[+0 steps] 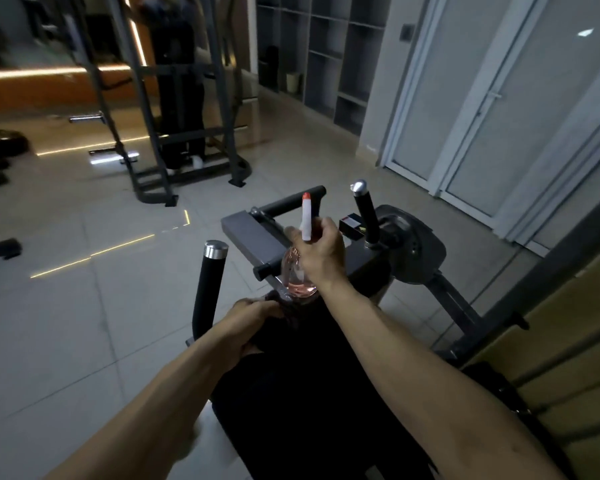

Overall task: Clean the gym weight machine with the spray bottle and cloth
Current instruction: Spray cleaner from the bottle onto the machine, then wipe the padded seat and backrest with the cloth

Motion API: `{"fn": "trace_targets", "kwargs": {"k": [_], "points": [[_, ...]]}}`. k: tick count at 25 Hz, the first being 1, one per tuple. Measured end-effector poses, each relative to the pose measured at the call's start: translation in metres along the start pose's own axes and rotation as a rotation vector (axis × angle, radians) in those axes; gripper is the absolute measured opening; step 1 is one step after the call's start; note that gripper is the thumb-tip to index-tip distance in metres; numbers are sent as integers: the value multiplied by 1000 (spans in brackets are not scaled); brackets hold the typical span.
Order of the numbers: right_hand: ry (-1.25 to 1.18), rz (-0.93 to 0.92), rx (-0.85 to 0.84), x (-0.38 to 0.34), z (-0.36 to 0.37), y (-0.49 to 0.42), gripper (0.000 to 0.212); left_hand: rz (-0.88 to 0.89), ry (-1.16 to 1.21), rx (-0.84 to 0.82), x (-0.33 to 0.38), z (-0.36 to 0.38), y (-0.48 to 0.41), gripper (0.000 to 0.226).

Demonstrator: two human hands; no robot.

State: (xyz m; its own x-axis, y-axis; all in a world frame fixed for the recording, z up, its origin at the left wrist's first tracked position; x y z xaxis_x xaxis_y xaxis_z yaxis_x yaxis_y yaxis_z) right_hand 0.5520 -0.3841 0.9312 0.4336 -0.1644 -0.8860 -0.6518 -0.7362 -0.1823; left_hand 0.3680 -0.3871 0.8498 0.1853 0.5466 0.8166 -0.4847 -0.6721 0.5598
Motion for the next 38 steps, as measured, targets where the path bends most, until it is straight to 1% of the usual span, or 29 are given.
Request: {"fn": "trace_targets", "kwargs": {"k": [2, 4, 6, 7, 8, 10, 11, 12, 13, 14, 15, 16, 17, 18, 19, 20, 21, 22, 23, 25, 26, 27, 28, 29, 30, 31, 33, 35, 38], "points": [[28, -4, -48, 9, 12, -5, 34, -32, -36, -21, -6, 5, -2, 26], [37, -24, -92, 14, 15, -5, 38, -56, -61, -55, -13, 17, -7, 22], [-4, -18, -183, 24, 8, 3, 48, -88, -72, -101, -24, 35, -13, 22], [-12, 0, -203, 34, -2, 10, 51, -117, -72, -126, -32, 46, -18, 26], [-25, 28, -180, 51, -16, 18, 50, -146, -78, -146, -42, 58, -22, 26], [-46, 142, -34, 103, -55, 42, 33, -170, -112, -128, -67, 83, -38, 18], [-48, 223, 30, 137, -71, 58, 24, -168, -115, -92, -81, 94, -47, 19], [-42, 298, 44, 173, -81, 78, 19, -176, -84, -53, -98, 108, -58, 23], [-78, 381, -14, 209, -80, 102, 22, -207, -29, -54, -119, 125, -68, 26], [-164, 475, -102, 241, -69, 124, 30, -260, 23, -95, -138, 143, -75, 29], [-253, 583, -146, 274, -58, 147, 37, -329, 57, -158, -160, 163, -82, 35], [-321, 688, -121, 314, -51, 170, 37, -398, 42, -207, -187, 183, -89, 41], [-361, 780, -40, 349, -49, 189, 35, -458, -15, -236, -212, 194, -96, 45], [-401, 893, 49, 380, -48, 207, 34, -478, -122, -239, -233, 196, -107, 47], [-399, 1002, 107, 411, -49, 220, 34, -450, -272, -220, -251, 191, -125, 46], [-349, 1078, 137, 440, -49, 229, 36, -376, -490, -169, -267, 179, -150, 48], [-262, 1113, 146, 467, -49, 232, 40, -278, -740, -108, -279, 164, -179, 57], [-194, 1104, 174, 493, -50, 226, 43, -181, -972, -60, -285, 150, -208, 67], [-150, 1025, 221, 511, -50, 212, 45, -88, -1133, -19, -286, 141, -231, 75], [-28, 728, 260, 533, -42, 172, 40, 102, -1348, 55, -278, 139, -271, 91], [78, 561, 207, 541, -27, 156, 39, 170, -1419, 92, -272, 141, -287, 98], [220, 402, 133, 550, -8, 145, 40, 202, -1464, 128, -269, 142, -303, 107], [390, 270, 60, 559, 11, 143, 44, 187, -1494, 155, -267, 140, -319, 116], [531, 176, 10, 568, 26, 149, 49, 131, -1509, 173, -267, 136, -331, 126], [607, 118, -13, 574, 36, 157, 53, 71, -1515, 180, -269, 131, -341, 134], [620, 85, -13, 578, 40, 163, 55, 45, -1523, 183, -272, 127, -346, 140], [594, 34, -5, 579, 46, 160, 55, 68, -1523, 196, -276, 120, -349, 145], [586, -8, 3, 576, 55, 129, 55, 116, -1506, 209, -279, 116, -351, 144], [592, -24, 70, 556, 73, 53, 54, 156, -1499, 214, -280, 113, -350, 143]]}}
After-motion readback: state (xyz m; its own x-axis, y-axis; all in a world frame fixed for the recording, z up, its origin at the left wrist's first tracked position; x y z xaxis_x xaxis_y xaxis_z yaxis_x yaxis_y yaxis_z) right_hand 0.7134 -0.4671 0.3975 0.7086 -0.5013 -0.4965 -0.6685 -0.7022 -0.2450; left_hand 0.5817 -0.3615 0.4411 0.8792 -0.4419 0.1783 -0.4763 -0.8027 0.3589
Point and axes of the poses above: each hand's wrist, its own y-axis away from the middle knuckle, its own z-axis out of the palm, x = y × z, the point moved 8 cm from there along -y, towards the middle knuckle, and after that the axes turned 10 degrees about y, right-handed, at the moved point
